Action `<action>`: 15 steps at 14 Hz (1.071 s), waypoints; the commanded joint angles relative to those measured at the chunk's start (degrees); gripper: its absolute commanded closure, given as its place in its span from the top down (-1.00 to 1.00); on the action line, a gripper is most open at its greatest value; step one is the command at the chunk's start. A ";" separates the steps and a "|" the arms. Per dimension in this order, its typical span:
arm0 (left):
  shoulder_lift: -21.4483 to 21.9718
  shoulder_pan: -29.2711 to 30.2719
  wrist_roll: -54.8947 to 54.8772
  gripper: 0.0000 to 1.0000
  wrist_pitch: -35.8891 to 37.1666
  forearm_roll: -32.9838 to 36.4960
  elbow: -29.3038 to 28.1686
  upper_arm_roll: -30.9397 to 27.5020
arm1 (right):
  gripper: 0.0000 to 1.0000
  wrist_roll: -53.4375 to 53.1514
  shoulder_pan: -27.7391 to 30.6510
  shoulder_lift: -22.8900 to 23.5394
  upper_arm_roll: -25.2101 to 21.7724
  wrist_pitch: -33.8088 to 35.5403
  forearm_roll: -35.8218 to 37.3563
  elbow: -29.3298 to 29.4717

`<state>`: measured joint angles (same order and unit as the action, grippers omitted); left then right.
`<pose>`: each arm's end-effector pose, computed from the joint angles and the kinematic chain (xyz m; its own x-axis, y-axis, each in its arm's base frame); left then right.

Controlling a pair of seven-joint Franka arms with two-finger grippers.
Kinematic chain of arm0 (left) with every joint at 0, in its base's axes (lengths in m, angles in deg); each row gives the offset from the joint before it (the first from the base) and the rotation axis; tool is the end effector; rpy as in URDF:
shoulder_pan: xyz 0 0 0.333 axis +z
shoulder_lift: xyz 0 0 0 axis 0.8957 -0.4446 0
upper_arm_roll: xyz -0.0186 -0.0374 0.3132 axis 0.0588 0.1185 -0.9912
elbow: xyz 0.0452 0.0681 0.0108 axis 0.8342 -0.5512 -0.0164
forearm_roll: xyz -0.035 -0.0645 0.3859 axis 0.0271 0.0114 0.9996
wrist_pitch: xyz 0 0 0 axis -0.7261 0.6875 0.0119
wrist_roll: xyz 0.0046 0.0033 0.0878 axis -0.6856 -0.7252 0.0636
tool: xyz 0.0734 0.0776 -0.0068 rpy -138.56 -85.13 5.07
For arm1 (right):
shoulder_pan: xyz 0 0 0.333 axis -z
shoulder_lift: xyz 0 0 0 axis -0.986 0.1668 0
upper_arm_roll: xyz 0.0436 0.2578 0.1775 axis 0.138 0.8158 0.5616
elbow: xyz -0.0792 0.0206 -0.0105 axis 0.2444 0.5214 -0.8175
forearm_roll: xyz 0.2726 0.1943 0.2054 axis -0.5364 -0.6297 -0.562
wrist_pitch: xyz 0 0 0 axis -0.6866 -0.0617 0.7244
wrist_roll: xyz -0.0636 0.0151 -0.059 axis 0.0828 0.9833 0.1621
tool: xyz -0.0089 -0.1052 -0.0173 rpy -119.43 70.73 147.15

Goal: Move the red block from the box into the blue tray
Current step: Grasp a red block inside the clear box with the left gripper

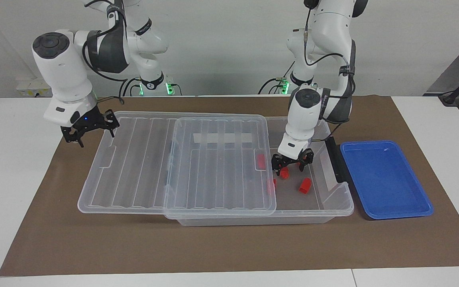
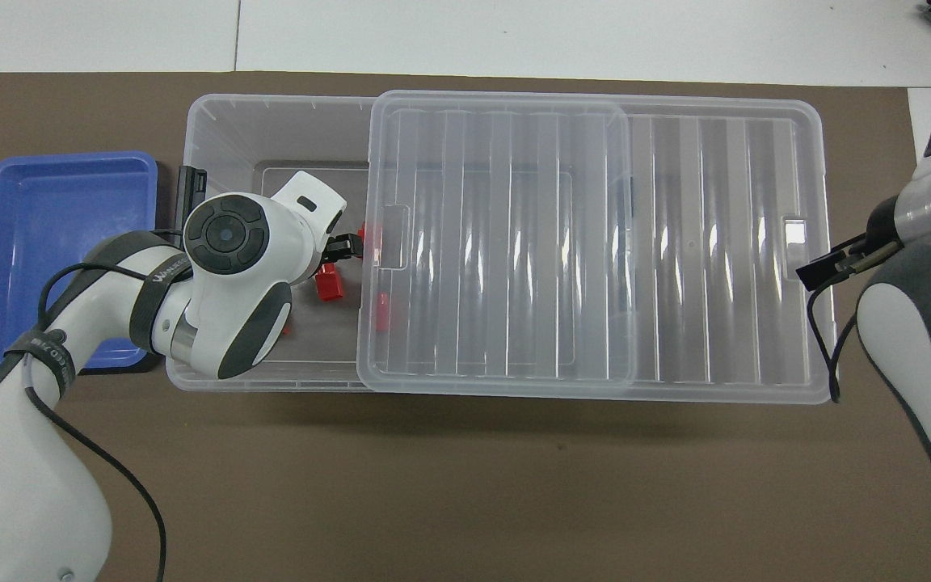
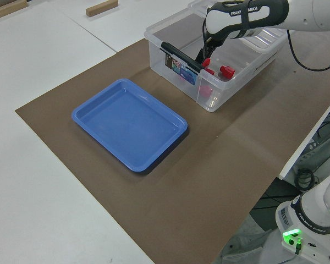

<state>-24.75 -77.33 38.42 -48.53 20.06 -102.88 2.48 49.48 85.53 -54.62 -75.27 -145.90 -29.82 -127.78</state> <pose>0.5753 -0.2408 0.3410 0.9814 0.1092 0.1576 0.1097 -0.9939 0.0054 0.5724 -0.0039 0.5329 0.9285 0.3705 -0.0230 0.3703 -0.9199 0.1291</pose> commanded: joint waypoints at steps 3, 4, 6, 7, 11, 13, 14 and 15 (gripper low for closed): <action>0.89 0.63 2.96 1.00 -2.80 1.09 -4.98 0.07 | 0.97 -17.03 -1.70 -2.88 0.20 1.09 -3.11 -1.24; 0.97 0.11 5.76 1.00 -2.80 1.09 -5.07 0.07 | 0.97 -19.94 -1.97 -2.97 0.20 1.01 -3.48 -0.89; 0.97 -0.16 7.19 0.98 -2.89 1.09 -5.34 0.16 | 0.97 -25.22 -2.32 -3.24 0.20 1.01 -4.79 0.33; 1.24 -0.85 7.28 0.96 -2.89 1.09 -6.03 0.16 | 0.97 -27.33 -2.32 -3.24 0.20 1.53 -5.75 1.65; 1.85 -1.39 7.45 0.71 -2.97 1.09 -7.62 0.16 | 0.97 -31.04 -2.32 -2.45 0.28 8.03 -6.11 8.33; 1.85 -1.39 8.24 0.43 -3.24 1.26 -7.89 0.24 | 0.98 -31.22 -2.15 -2.18 0.28 9.70 -6.64 10.61; 1.85 -1.39 8.16 0.14 -3.15 1.09 -7.89 0.24 | 0.97 -31.83 -2.23 -2.01 0.20 10.67 -6.64 12.02; 1.94 -1.39 8.16 -0.15 -2.98 1.26 -7.89 0.16 | 0.98 -32.44 -2.23 -0.88 0.20 11.46 -6.64 13.51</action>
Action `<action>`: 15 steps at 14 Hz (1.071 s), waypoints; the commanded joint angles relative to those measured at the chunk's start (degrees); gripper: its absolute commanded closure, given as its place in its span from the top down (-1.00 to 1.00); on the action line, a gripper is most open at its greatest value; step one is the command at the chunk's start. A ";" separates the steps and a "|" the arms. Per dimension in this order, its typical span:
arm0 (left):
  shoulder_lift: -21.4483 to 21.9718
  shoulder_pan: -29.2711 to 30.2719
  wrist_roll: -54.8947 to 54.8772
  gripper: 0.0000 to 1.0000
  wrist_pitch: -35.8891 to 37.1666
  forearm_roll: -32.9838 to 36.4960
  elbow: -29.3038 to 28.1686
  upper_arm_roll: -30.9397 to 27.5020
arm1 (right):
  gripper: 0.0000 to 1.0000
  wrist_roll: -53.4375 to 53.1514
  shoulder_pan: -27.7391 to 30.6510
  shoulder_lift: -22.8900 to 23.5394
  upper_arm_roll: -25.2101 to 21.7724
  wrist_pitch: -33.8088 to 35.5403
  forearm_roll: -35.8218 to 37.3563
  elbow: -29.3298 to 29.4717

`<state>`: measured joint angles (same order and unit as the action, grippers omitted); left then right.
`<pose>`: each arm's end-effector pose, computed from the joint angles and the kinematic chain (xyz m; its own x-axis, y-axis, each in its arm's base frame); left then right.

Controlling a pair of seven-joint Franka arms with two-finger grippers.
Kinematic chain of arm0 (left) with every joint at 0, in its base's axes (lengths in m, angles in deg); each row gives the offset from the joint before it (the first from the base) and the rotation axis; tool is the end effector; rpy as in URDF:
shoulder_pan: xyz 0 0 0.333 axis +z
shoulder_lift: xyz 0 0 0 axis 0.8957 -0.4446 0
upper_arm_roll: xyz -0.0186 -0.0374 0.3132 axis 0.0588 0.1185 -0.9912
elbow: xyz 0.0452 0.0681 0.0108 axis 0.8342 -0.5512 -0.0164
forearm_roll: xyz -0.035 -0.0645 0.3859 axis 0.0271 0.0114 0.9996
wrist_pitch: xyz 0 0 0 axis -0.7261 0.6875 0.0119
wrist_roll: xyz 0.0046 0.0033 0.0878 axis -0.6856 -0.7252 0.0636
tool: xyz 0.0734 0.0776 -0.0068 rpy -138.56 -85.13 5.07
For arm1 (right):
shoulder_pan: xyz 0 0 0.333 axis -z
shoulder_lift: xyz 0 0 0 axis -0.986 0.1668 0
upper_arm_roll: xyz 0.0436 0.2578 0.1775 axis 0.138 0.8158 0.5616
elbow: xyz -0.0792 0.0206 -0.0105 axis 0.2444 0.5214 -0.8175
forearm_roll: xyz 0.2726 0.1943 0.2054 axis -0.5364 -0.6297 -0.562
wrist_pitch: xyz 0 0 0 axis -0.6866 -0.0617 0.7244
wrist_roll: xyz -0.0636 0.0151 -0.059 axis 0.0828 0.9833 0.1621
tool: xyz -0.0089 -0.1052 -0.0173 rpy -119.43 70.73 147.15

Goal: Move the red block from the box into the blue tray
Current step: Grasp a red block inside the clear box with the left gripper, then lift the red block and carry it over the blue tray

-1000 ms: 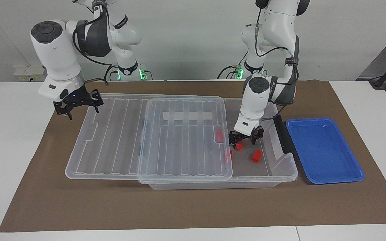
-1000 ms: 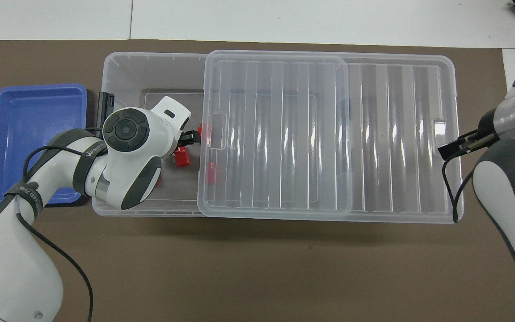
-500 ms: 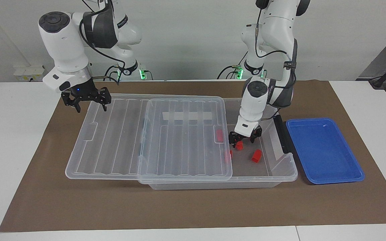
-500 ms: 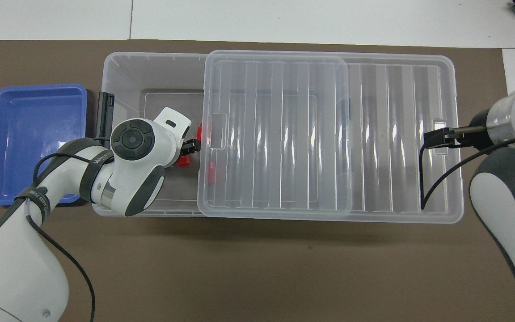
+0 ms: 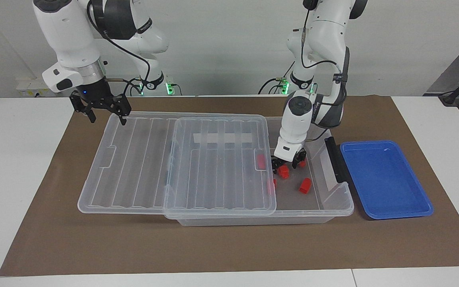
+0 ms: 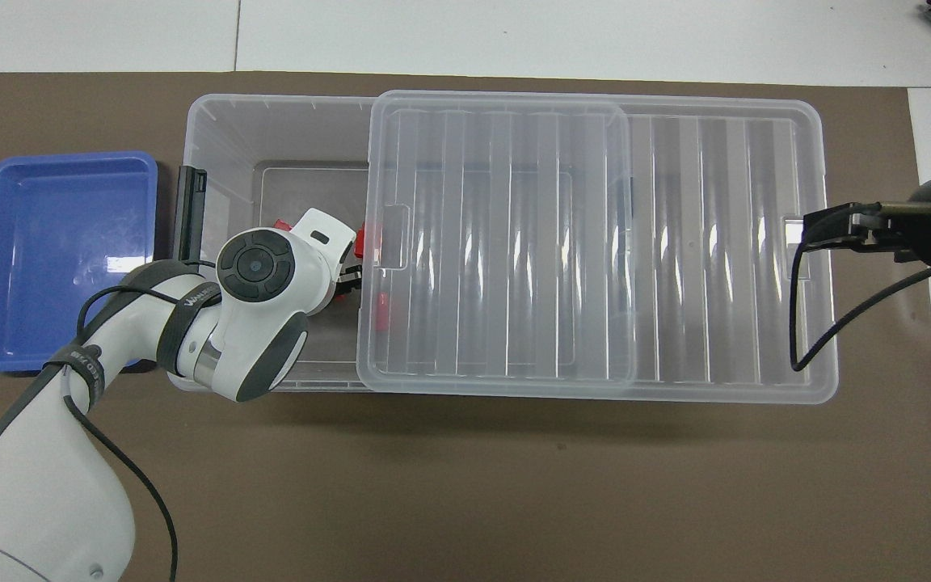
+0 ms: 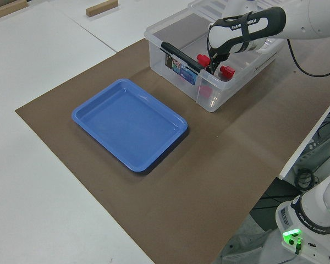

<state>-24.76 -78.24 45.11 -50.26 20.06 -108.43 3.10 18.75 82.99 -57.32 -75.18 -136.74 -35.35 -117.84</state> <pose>0.5447 -0.2479 0.3016 0.9770 0.1891 0.0984 0.1909 -0.9816 -0.0095 0.5555 0.0297 0.6279 0.9863 -0.1382 0.0899 -0.1409 -0.9897 0.0245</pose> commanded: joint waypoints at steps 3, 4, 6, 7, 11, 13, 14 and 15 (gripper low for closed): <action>1.86 -0.31 1.20 -1.00 -0.63 1.27 -2.08 -0.37 | 0.98 -3.03 0.30 2.54 0.10 3.62 -1.20 4.82; 1.86 -0.31 1.20 -1.00 -0.37 1.27 -1.73 -0.29 | 0.98 -3.65 0.30 2.46 0.10 3.89 -1.11 4.47; 1.95 -0.31 1.29 -1.00 2.43 1.09 0.37 -0.28 | 0.97 -3.83 0.30 2.11 0.10 4.68 -1.03 3.51; 2.39 -0.22 1.20 -1.00 5.84 0.74 2.48 -0.20 | 0.98 -3.83 0.22 2.02 0.10 4.77 -1.03 3.15; 7.13 -0.04 0.41 -1.00 21.84 -5.22 10.30 -0.20 | 0.98 -3.91 0.13 2.46 0.19 4.16 -1.03 3.15; 9.15 0.04 0.41 -1.00 30.44 -7.86 15.74 -0.20 | 0.98 -4.09 0.13 2.11 0.19 4.24 -1.03 2.45; 9.16 0.04 0.41 -1.00 36.14 -8.22 20.47 -0.28 | 0.98 -4.18 0.13 1.76 0.19 4.07 -1.03 1.66; 9.07 -0.22 0.06 -1.00 41.68 -8.23 24.95 -0.28 | 0.98 -4.27 0.13 1.67 0.19 4.06 -1.03 1.31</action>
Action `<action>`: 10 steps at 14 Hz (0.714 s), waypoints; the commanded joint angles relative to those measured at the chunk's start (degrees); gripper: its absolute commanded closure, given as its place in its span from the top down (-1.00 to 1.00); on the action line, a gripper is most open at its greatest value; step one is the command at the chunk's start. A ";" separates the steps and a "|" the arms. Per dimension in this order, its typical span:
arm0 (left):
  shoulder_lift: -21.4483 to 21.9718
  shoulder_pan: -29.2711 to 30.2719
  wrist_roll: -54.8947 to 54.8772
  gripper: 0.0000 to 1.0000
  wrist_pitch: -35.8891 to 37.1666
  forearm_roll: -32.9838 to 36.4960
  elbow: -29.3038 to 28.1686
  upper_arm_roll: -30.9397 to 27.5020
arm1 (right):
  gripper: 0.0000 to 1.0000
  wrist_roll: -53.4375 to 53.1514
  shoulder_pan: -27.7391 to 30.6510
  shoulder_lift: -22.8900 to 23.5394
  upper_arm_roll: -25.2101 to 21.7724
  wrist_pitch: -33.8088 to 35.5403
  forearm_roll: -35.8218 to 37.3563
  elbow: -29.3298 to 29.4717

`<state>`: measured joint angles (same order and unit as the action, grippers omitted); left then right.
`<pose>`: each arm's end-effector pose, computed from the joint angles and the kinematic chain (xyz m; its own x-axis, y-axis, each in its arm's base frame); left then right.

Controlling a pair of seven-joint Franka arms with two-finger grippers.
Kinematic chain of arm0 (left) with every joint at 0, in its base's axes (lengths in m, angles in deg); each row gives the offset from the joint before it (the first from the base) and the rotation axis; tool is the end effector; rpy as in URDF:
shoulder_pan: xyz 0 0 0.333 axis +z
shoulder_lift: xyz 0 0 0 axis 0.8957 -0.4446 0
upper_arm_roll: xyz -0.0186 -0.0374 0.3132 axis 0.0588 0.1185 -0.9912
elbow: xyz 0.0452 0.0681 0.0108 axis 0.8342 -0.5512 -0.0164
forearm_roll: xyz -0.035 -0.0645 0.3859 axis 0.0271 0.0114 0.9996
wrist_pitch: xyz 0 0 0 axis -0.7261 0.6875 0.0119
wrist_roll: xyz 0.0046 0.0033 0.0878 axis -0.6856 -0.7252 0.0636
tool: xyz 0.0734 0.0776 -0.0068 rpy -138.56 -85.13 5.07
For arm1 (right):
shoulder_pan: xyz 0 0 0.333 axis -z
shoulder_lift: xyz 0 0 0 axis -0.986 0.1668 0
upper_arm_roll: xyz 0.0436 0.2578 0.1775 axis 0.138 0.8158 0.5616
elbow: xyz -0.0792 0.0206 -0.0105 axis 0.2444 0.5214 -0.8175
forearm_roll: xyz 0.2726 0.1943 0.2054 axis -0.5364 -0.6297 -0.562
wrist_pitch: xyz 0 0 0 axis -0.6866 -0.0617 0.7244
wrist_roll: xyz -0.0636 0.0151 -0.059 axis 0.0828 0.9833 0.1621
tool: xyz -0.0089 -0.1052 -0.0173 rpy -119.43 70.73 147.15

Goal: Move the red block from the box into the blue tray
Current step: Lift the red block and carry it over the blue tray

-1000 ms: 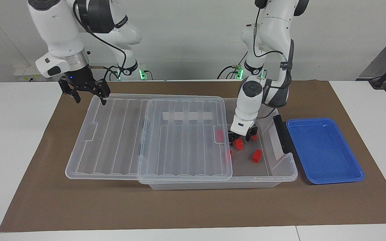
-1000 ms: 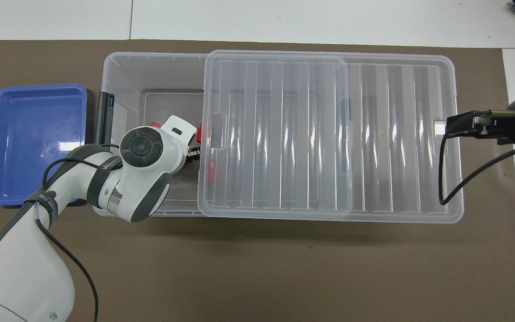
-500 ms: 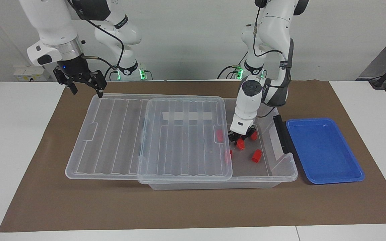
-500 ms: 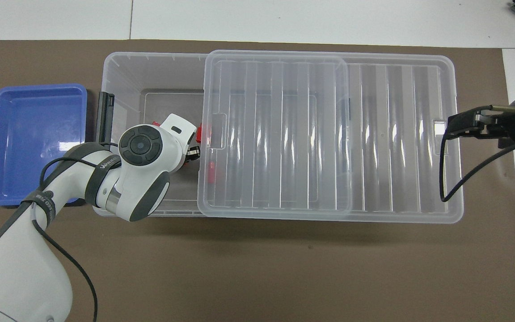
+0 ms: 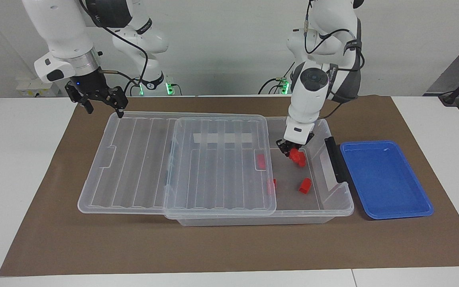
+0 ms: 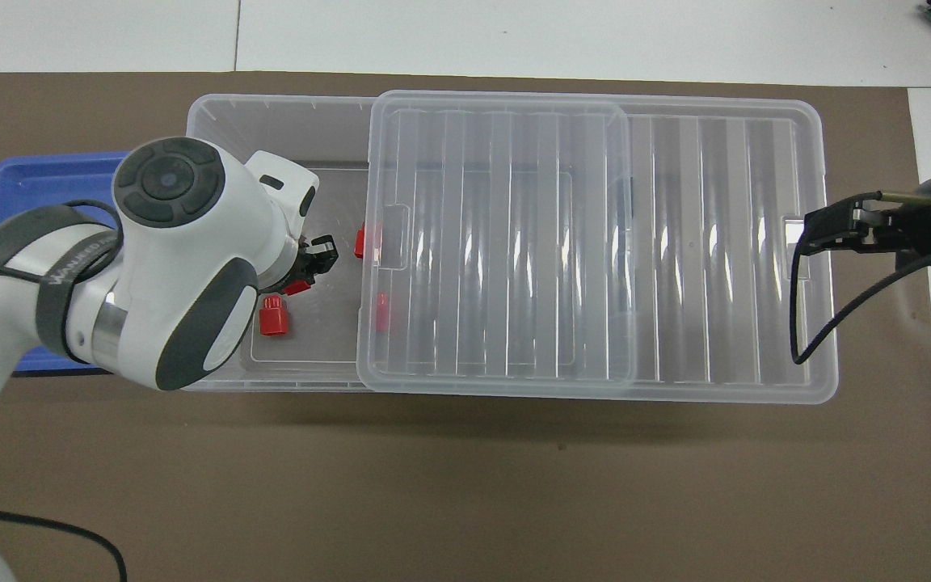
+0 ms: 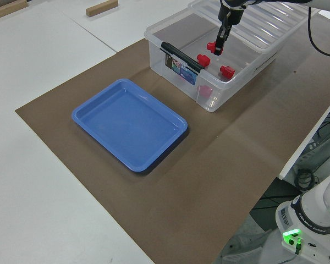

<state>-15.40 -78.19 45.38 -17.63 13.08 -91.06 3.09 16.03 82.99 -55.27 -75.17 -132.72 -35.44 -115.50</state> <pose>0.5474 -0.2430 0.4868 0.9551 0.2963 -0.0090 0.2956 -0.9542 -0.0458 0.5597 0.0289 0.6210 0.9819 -0.1876 0.0270 -0.1884 -0.9816 0.0310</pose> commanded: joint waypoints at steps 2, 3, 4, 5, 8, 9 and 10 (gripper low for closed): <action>0.93 0.17 -2.57 -1.00 16.02 -1.16 11.75 -0.36 | 1.00 -1.64 0.22 -0.56 0.19 0.05 -0.94 -1.30; 3.11 0.52 -4.84 -1.00 18.14 -1.07 12.02 -1.23 | 1.00 -1.56 0.22 -0.47 0.19 0.05 -0.94 -1.30; 5.49 2.00 -8.87 -1.00 19.81 -1.15 11.94 -1.59 | 1.00 -1.64 0.13 -0.56 0.19 0.14 -0.94 -1.30; 7.25 4.63 -14.57 -1.00 21.05 -1.07 11.94 -2.11 | 1.00 -1.56 0.13 -0.56 0.19 0.14 -0.94 -1.30; 7.97 14.20 -31.80 -1.00 22.20 -0.72 12.03 -2.38 | 1.00 -0.94 0.31 -0.47 0.10 0.05 -0.94 -1.22; 7.88 17.02 -36.55 -1.00 22.20 -0.63 12.37 -2.38 | 1.00 -0.94 0.31 -0.47 0.10 0.05 -0.94 -1.22; 7.88 19.74 -40.95 -1.00 22.20 -0.54 13.42 -2.38 | 1.00 -0.77 0.31 -0.47 0.18 -0.04 -0.94 -1.22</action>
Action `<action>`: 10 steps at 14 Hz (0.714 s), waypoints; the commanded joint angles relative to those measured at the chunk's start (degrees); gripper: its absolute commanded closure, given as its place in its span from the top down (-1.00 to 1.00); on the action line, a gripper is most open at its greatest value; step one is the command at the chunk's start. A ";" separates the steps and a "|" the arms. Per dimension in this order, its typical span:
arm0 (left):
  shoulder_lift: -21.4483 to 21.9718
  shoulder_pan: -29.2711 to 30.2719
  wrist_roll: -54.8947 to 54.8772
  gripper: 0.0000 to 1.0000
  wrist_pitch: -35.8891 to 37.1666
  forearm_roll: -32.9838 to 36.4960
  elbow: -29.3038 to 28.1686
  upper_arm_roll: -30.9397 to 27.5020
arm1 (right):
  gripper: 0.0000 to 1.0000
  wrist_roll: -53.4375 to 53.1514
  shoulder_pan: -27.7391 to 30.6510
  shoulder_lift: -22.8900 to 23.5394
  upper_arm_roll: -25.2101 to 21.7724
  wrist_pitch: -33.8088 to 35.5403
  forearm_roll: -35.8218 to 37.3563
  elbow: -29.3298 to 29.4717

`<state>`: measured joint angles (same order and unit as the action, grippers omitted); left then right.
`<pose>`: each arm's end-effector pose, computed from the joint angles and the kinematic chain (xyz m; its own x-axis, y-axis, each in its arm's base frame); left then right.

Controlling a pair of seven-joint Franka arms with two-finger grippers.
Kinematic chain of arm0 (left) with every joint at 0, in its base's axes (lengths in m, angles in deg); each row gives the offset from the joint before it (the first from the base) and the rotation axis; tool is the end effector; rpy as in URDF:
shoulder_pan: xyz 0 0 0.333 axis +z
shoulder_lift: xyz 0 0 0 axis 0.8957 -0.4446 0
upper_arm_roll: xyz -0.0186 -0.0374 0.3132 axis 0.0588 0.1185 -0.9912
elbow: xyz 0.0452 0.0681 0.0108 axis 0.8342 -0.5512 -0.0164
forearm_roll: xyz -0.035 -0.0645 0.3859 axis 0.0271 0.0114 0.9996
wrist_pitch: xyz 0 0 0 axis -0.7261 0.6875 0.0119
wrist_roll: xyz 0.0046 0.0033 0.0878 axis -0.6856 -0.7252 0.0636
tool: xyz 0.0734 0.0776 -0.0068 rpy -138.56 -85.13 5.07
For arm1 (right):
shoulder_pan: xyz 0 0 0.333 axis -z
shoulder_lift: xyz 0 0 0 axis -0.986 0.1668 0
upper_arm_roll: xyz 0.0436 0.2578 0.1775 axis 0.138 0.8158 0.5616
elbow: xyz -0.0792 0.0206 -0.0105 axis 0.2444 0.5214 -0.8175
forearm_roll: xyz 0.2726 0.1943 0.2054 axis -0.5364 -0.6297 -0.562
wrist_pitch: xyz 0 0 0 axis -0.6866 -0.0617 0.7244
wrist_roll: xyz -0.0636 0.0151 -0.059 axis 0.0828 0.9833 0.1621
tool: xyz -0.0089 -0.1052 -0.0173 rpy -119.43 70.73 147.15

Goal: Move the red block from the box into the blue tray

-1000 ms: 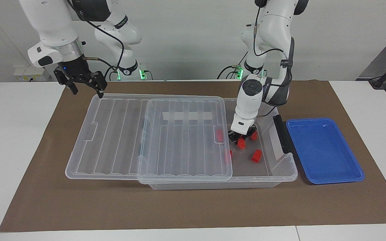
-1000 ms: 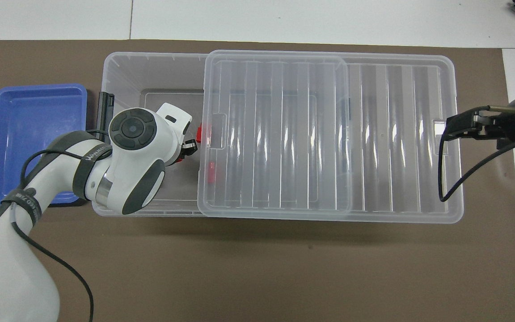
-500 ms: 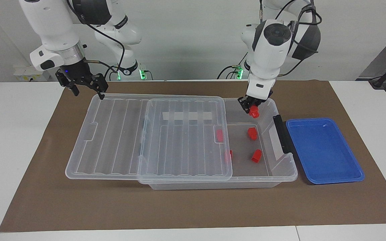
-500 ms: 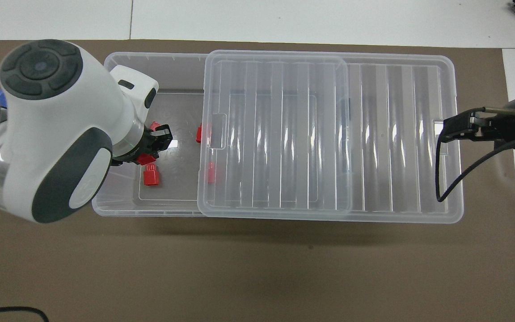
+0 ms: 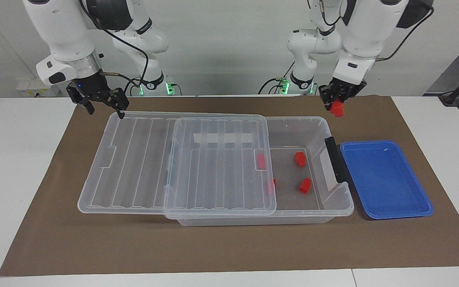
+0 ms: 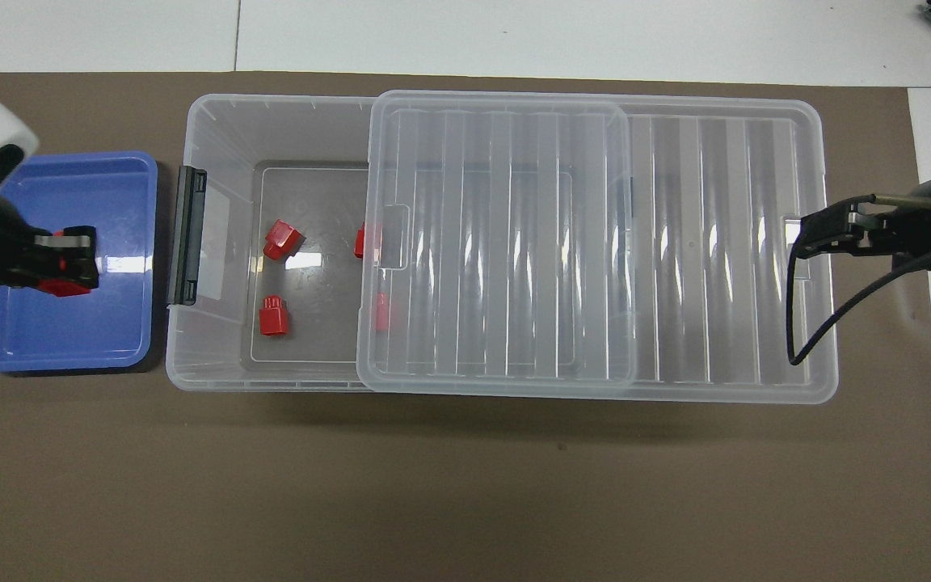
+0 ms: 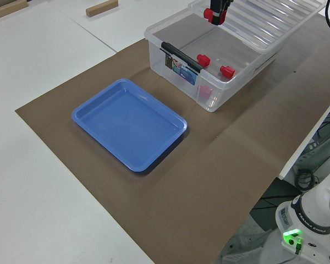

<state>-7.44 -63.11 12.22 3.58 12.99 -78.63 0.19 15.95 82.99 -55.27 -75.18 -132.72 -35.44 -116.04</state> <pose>0.5405 -0.0587 0.6375 0.9975 0.0550 -0.0443 0.0522 -0.9968 -0.0612 0.5595 0.0288 0.6165 0.9818 -0.1892 0.0179 -0.1897 -0.9813 0.0333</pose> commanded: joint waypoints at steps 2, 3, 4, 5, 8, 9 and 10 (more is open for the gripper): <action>-0.51 9.50 -16.05 -1.00 0.30 -0.19 2.23 0.69 | 0.93 -0.59 0.39 -0.39 0.10 -0.73 -0.94 -0.68; -0.68 11.53 -19.92 -1.00 -0.06 -0.19 2.32 0.86 | 0.75 -0.59 1.00 -0.30 0.10 -1.78 -0.94 -0.68; -0.86 13.29 -22.83 -1.00 -0.15 -0.19 2.67 0.78 | 0.50 -0.59 1.27 -0.30 0.01 -1.97 -0.94 -0.68; -1.21 15.05 -24.69 -1.00 -0.50 -0.45 3.37 0.77 | -0.11 -0.59 1.36 -0.30 -0.08 -2.06 -0.94 -0.76; -1.56 16.73 -25.15 -1.00 -3.48 -1.16 3.37 0.77 | -1.00 -0.59 2.68 -1.00 -0.16 -4.07 -0.94 -3.13; -1.83 17.08 -25.15 -1.00 -4.97 -1.16 2.94 0.77 | -1.00 -0.68 2.94 -1.44 -0.34 -5.21 -0.94 -4.18; -2.35 18.22 -25.23 -1.00 -6.55 -1.16 2.59 0.77 | -1.00 -0.68 3.90 -1.70 -0.34 -6.18 -0.94 -5.06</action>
<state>-8.16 -46.74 -12.29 -0.41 12.81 -76.79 0.20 15.95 85.17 -55.28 -75.73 -136.03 -35.44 -117.65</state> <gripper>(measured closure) 0.656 0.683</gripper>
